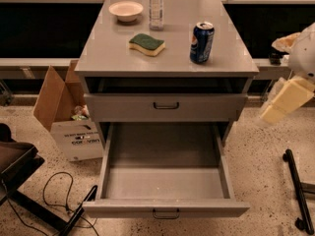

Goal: Place pepsi can into middle drawer

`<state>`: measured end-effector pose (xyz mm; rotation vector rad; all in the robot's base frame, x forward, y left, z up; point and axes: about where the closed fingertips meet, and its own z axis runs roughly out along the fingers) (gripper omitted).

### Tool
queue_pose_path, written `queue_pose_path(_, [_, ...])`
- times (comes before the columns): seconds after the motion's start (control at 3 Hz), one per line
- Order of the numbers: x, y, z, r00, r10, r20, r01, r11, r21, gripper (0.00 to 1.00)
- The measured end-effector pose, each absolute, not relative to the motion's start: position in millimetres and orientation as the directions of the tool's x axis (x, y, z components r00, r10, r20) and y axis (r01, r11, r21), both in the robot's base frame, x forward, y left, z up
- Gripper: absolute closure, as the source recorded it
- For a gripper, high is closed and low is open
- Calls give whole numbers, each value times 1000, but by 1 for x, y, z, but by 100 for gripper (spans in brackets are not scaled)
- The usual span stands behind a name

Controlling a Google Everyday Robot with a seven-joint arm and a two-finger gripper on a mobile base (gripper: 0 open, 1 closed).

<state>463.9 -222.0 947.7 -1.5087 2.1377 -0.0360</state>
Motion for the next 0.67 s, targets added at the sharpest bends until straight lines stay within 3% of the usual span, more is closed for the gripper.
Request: queue_pose_path(0.67, [565,-253,946,-178,-711,-680,-727,561,-396,0])
